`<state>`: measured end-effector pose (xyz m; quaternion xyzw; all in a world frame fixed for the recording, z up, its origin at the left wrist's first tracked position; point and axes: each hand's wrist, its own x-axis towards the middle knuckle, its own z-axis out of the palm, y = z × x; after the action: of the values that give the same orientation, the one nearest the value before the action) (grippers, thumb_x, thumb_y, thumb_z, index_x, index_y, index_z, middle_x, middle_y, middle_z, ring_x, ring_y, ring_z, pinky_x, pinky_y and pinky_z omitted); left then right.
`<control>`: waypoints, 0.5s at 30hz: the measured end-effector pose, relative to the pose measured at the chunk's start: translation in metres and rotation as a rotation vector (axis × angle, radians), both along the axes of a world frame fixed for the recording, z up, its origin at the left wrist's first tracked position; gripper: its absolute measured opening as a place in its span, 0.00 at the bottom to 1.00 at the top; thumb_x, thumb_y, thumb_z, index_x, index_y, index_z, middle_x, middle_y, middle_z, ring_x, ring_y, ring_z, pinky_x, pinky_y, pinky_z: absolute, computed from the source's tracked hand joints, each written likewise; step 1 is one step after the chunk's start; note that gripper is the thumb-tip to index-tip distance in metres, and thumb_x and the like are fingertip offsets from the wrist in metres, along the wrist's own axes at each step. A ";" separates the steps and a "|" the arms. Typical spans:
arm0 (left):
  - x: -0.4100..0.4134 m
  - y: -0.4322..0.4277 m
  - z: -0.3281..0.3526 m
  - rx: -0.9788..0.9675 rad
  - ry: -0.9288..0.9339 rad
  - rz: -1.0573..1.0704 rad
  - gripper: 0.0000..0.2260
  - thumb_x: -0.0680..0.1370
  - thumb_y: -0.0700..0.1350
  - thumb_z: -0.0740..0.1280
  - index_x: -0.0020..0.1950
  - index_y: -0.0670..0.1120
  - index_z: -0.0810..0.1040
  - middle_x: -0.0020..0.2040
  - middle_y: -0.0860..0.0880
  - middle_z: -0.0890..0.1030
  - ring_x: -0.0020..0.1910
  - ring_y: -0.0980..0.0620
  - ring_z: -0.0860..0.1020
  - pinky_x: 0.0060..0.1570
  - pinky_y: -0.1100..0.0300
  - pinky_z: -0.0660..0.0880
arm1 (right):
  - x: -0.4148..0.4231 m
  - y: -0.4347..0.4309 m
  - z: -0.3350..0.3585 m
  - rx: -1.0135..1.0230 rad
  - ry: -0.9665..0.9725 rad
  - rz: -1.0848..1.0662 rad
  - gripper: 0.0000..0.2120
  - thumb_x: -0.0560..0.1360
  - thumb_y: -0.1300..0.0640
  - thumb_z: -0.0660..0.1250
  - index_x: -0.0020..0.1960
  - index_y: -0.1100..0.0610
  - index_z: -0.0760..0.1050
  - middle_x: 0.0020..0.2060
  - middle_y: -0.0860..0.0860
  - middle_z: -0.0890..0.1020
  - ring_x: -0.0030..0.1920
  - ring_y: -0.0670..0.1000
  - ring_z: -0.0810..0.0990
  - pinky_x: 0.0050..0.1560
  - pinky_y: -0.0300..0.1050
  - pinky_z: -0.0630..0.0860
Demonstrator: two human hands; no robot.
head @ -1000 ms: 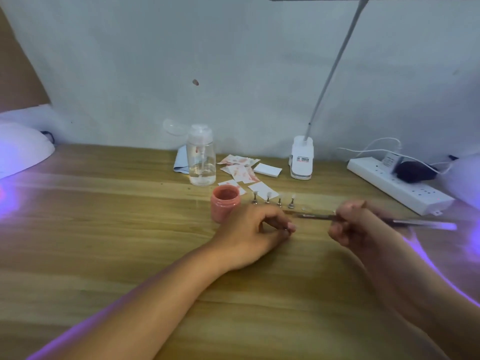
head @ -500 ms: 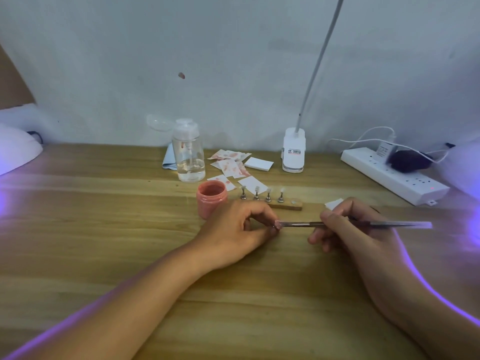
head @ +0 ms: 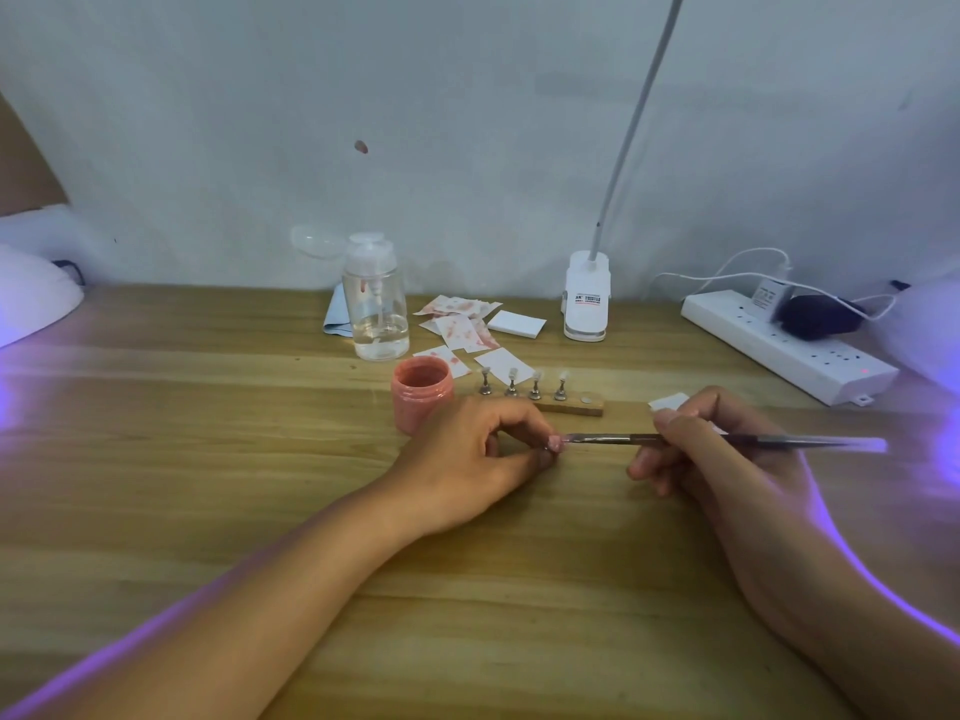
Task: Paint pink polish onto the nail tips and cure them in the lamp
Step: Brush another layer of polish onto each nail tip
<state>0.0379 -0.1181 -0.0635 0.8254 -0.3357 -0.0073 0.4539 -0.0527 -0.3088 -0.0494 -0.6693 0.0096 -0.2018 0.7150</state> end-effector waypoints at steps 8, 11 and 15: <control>-0.003 -0.001 0.003 -0.015 0.021 0.009 0.05 0.76 0.40 0.72 0.47 0.50 0.84 0.34 0.65 0.81 0.23 0.61 0.64 0.26 0.71 0.58 | 0.001 -0.001 -0.002 -0.010 0.000 -0.058 0.10 0.77 0.64 0.65 0.37 0.62 0.70 0.27 0.57 0.80 0.31 0.51 0.76 0.32 0.36 0.74; -0.003 -0.001 0.003 0.004 0.008 0.000 0.05 0.76 0.40 0.72 0.47 0.51 0.83 0.28 0.68 0.77 0.22 0.62 0.66 0.25 0.73 0.57 | 0.000 0.000 -0.001 -0.001 -0.016 -0.030 0.09 0.77 0.64 0.65 0.38 0.63 0.70 0.28 0.57 0.80 0.30 0.51 0.76 0.32 0.36 0.73; -0.004 -0.001 0.003 -0.002 0.018 0.000 0.06 0.76 0.41 0.72 0.47 0.52 0.84 0.32 0.66 0.79 0.23 0.63 0.67 0.25 0.73 0.58 | 0.001 0.000 -0.002 -0.032 -0.005 -0.045 0.09 0.77 0.64 0.65 0.38 0.63 0.70 0.28 0.58 0.80 0.31 0.51 0.76 0.32 0.36 0.74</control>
<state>0.0343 -0.1188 -0.0604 0.8248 -0.3318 -0.0143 0.4576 -0.0517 -0.3085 -0.0511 -0.6796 0.0194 -0.2197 0.6996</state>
